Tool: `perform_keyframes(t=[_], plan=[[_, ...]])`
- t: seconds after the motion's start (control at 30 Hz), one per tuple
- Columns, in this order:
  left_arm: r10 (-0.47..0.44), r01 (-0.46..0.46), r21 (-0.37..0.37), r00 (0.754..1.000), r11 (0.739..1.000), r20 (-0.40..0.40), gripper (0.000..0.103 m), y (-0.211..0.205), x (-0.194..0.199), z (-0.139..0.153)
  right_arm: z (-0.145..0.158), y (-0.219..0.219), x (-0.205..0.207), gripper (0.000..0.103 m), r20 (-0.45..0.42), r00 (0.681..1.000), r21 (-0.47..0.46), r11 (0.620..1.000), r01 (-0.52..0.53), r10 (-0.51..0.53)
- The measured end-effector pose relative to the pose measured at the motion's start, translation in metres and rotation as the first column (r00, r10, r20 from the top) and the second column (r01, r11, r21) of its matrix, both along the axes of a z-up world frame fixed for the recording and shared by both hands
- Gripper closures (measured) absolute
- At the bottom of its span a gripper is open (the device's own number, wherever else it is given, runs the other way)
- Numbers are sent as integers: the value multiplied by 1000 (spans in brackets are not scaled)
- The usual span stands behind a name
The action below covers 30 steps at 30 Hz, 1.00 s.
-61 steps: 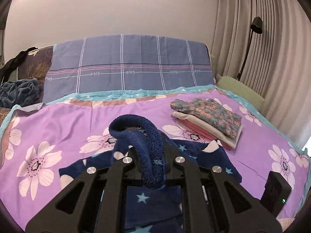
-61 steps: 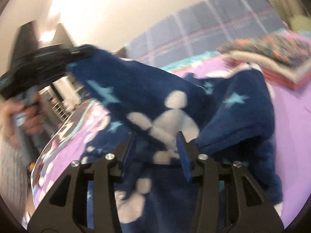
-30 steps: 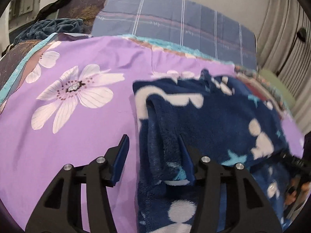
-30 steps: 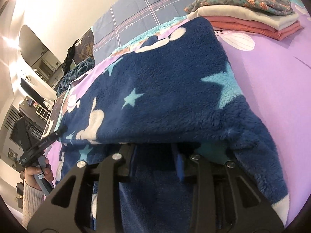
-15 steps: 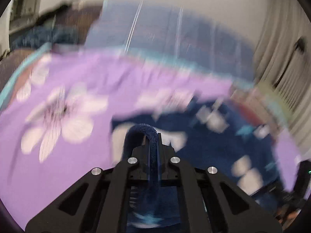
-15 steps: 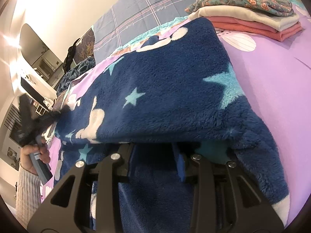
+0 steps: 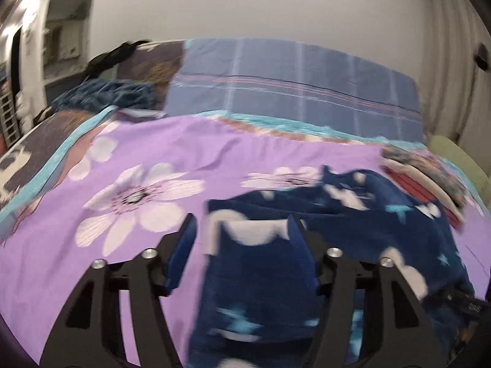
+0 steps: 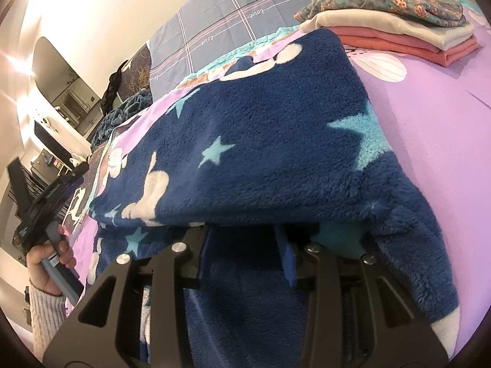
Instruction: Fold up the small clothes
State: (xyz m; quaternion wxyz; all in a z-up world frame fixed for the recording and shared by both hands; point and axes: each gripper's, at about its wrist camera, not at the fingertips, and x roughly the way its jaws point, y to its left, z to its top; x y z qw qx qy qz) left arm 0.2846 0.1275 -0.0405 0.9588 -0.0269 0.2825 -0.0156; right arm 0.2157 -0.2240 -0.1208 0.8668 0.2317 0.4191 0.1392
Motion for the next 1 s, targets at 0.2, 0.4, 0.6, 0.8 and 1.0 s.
perform_keyframes(t=[0.2, 0.4, 0.6, 0.8, 1.0], plan=[[-92, 98, 15, 965, 995, -245, 28, -50, 27, -69, 15, 25, 3, 58, 64, 995, -126, 989, -72, 80], [-85, 97, 45, 973, 994, -216, 27, -54, 23, -71, 28, 11, 22, 90, 51, 982, -247, 951, 186, -179], [-93, 104, 41, 973, 994, -209, 26, -54, 21, -72, 9, -32, 14, 103, -33, 948, -234, 925, 299, -315], [-101, 109, 26, 972, 994, -210, 24, -52, 22, -70, 26, -23, -13, 81, -61, 975, -269, 944, 192, -215], [-102, 110, 29, 972, 993, -212, 23, -53, 22, -70, 94, 33, -32, 65, 179, 984, -329, 943, 52, 8]])
